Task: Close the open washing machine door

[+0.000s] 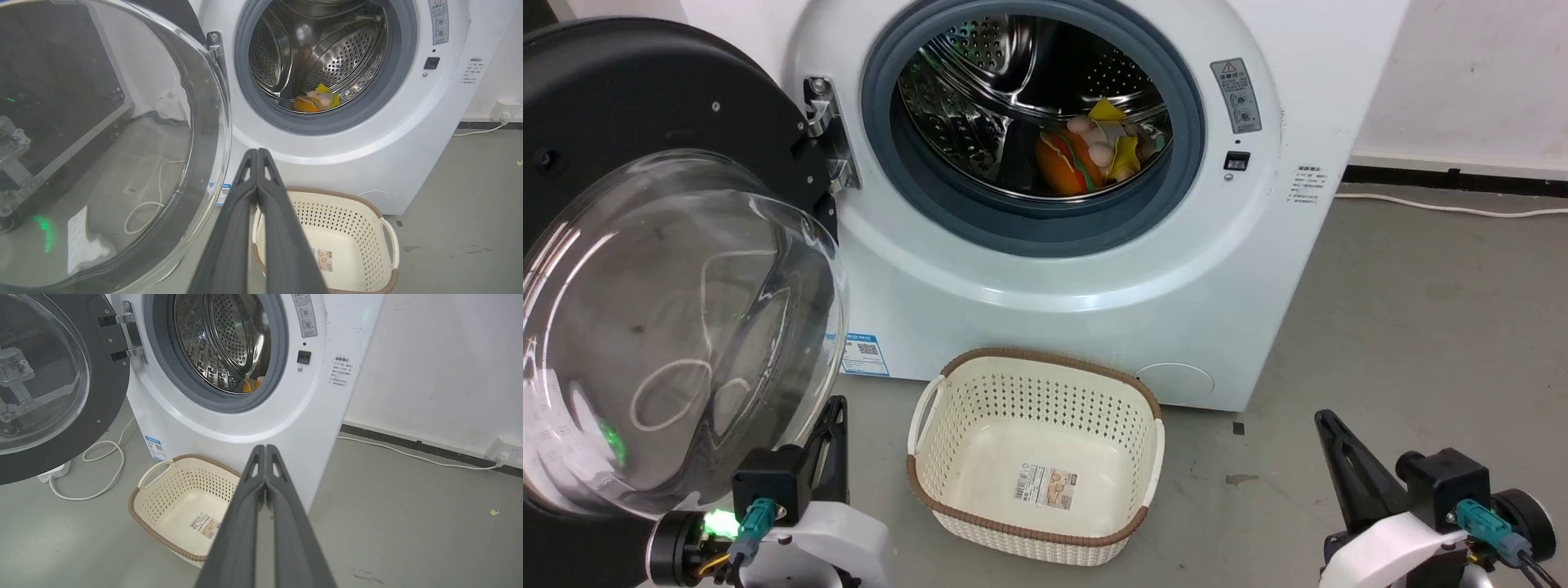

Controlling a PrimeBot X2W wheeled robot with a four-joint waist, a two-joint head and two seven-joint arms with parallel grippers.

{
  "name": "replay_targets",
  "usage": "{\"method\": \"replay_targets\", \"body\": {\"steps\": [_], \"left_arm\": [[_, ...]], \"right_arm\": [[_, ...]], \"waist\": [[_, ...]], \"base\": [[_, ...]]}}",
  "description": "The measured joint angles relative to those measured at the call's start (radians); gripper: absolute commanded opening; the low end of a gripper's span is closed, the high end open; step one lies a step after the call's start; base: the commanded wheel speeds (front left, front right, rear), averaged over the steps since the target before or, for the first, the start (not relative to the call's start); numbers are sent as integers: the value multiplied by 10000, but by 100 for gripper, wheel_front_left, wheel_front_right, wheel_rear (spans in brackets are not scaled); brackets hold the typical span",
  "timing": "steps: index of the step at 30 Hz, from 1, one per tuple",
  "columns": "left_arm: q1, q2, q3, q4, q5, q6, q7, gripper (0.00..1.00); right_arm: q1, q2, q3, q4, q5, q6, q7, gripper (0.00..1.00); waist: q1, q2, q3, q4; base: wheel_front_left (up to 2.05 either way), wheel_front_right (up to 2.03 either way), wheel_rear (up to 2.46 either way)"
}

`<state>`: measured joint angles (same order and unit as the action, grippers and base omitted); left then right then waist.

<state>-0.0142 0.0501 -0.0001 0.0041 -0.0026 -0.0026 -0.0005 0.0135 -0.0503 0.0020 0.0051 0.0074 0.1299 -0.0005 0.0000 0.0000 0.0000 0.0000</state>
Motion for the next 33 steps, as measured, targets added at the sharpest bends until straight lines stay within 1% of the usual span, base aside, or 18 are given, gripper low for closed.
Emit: {"method": "replay_targets", "body": {"steps": [7,8,17,33], "left_arm": [[0,0,-2,0,0,0,2,0],[0,0,0,0,0,0,2,100],[-3,0,-33,15,-17,-2,-10,100],[-2,0,-249,96,-522,-6,-324,100]], "right_arm": [[0,0,-4,0,0,0,0,0],[0,0,0,0,0,0,0,100],[9,0,38,25,58,0,-19,100],[63,0,142,155,635,0,-345,100]], "waist": [[0,0,0,0],[0,0,0,0],[0,0,0,0],[0,0,-1,-7]], "base": [[0,0,0],[0,0,0],[0,0,0],[0,0,0]]}}
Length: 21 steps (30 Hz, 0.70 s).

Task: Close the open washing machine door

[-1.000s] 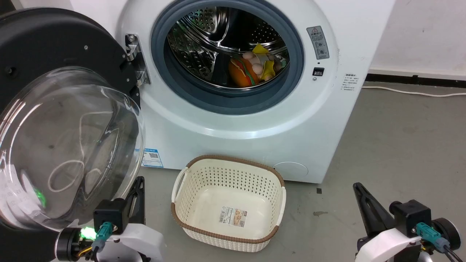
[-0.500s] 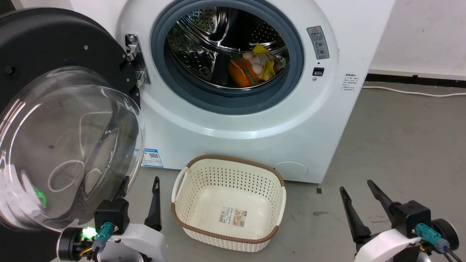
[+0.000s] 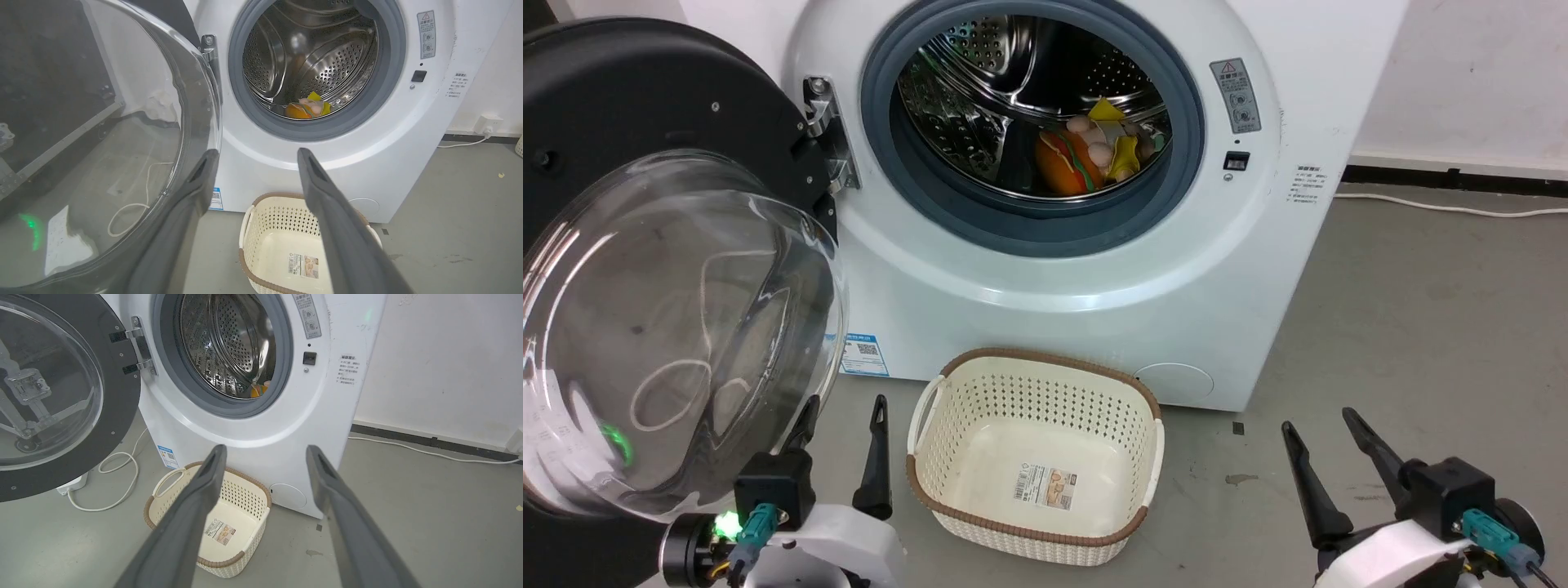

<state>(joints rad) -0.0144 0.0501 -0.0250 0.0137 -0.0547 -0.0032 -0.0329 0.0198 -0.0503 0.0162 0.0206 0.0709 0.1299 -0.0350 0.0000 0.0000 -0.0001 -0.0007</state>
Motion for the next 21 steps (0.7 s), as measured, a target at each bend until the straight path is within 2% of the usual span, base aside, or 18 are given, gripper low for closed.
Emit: {"method": "replay_targets", "body": {"steps": [6,7,8,14,21], "left_arm": [[1,0,-90,40,-127,-8,-134,100],[2,0,-111,48,-186,-12,-138,70],[2,0,-127,52,-221,-13,-171,0],[43,0,-201,-17,-681,-84,-301,0],[141,-2,151,-654,-1868,-88,-445,0]], "right_arm": [[80,0,38,50,211,0,-125,100],[80,0,46,56,261,0,-128,100],[81,0,54,65,301,0,-153,100],[128,0,105,127,560,0,-290,100],[183,-2,128,226,809,-2,-393,100]], "waist": [[0,0,-2,5],[0,0,-3,7],[1,0,-5,9],[1,0,-5,46],[1,0,24,190]], "base": [[0,0,0],[0,0,0],[0,0,0],[0,0,0],[0,0,0]]}}
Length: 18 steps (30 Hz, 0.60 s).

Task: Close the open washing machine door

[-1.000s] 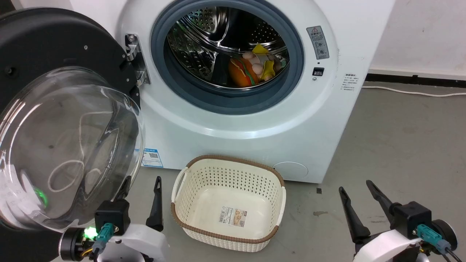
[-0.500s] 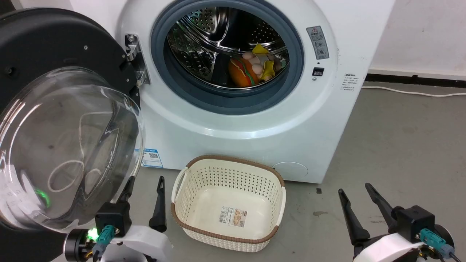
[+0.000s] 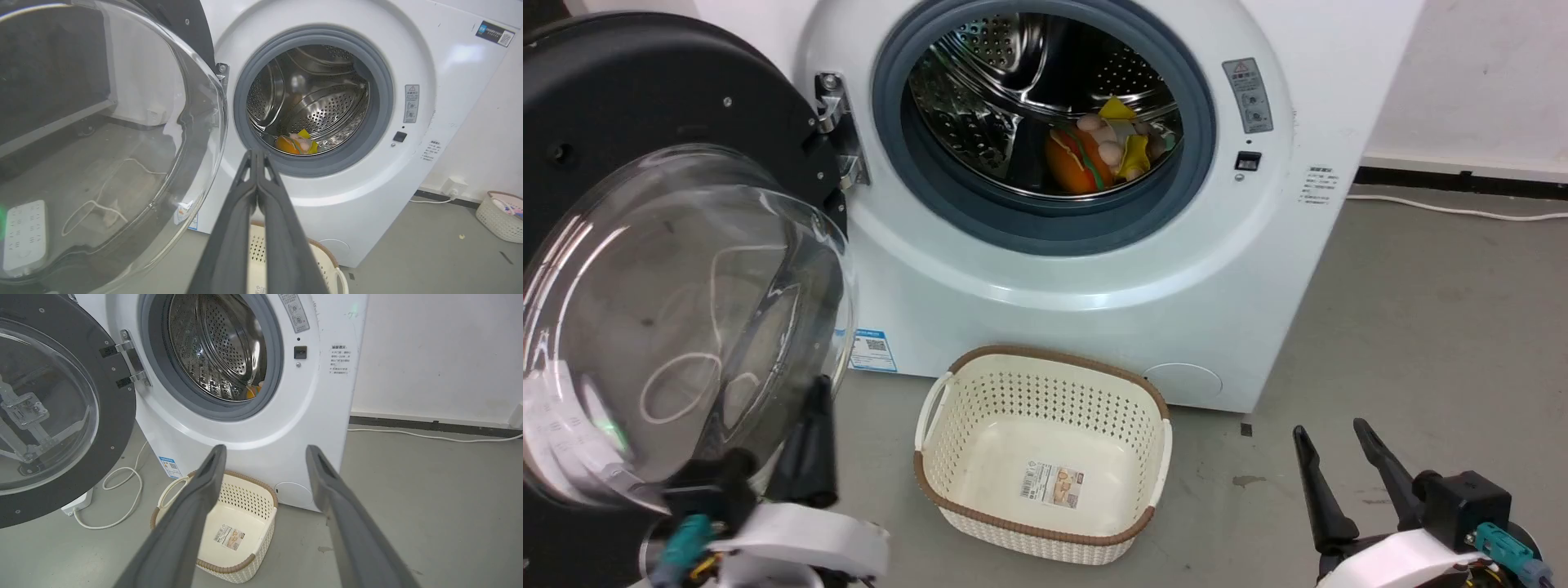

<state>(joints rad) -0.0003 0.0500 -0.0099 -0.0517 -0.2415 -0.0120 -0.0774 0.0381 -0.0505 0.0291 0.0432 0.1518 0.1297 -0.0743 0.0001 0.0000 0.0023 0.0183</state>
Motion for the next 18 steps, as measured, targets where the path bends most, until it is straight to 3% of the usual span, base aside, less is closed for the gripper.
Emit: {"method": "replay_targets", "body": {"steps": [12,18], "left_arm": [[-11,-8,1668,-1254,-1578,2,-253,0],[-425,-8,3145,-1684,-2186,-29,-430,0]], "right_arm": [[47,0,40,268,460,0,-291,100],[53,0,115,504,780,0,-439,100]], "waist": [[0,0,-36,688],[-2,0,-65,1264]], "base": [[0,0,0],[0,0,0]]}}
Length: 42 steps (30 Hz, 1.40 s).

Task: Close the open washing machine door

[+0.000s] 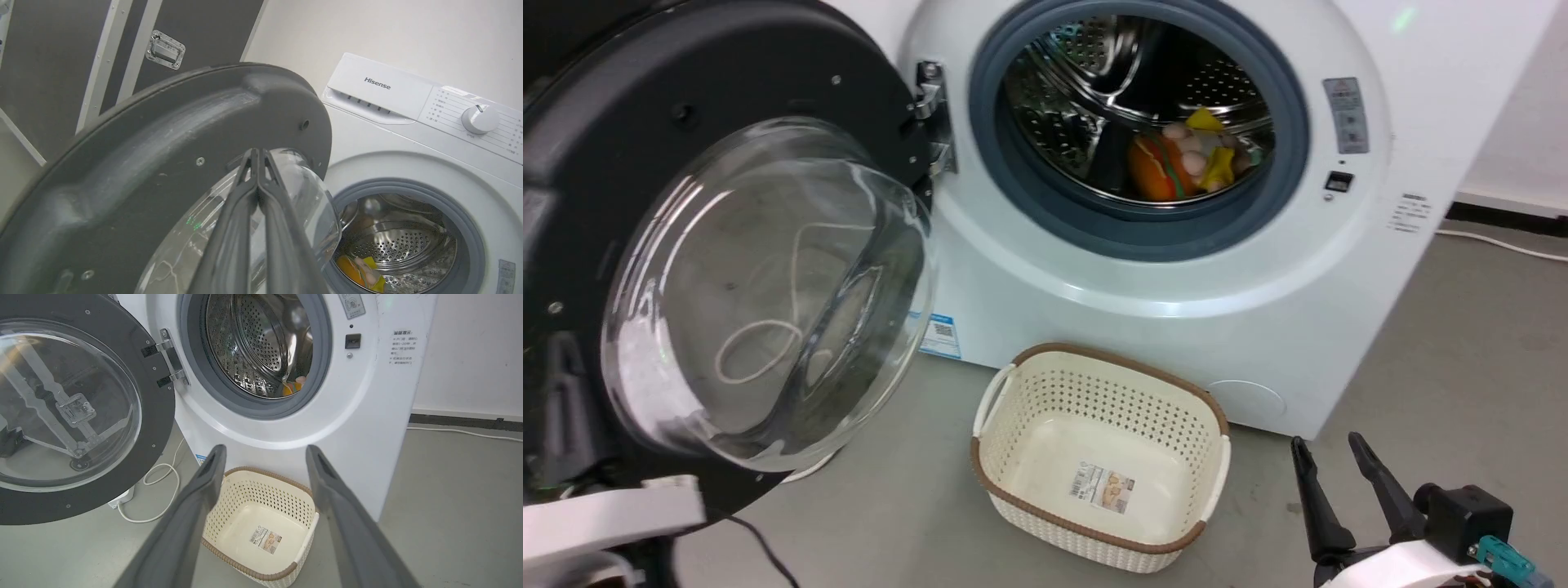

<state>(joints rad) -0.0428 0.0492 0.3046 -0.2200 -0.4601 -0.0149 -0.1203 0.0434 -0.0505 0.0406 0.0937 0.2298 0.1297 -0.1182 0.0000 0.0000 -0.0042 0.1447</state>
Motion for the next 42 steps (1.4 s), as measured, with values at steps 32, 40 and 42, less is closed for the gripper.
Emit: {"method": "replay_targets", "body": {"steps": [32,40,42], "left_arm": [[-2115,3438,2508,4706,-1513,-619,2460,0],[-1635,4040,1768,4483,-2993,-823,4462,0],[-1365,4174,1509,4128,-3490,-825,4939,0]], "right_arm": [[-434,0,33,821,376,0,-673,100],[-455,0,61,1101,692,0,-792,100],[-473,2,52,1174,790,0,-874,100]], "waist": [[2,0,1629,742],[2,0,1688,1082],[1,0,1647,1175]], "base": [[0,0,0],[0,0,0],[0,0,0]]}}
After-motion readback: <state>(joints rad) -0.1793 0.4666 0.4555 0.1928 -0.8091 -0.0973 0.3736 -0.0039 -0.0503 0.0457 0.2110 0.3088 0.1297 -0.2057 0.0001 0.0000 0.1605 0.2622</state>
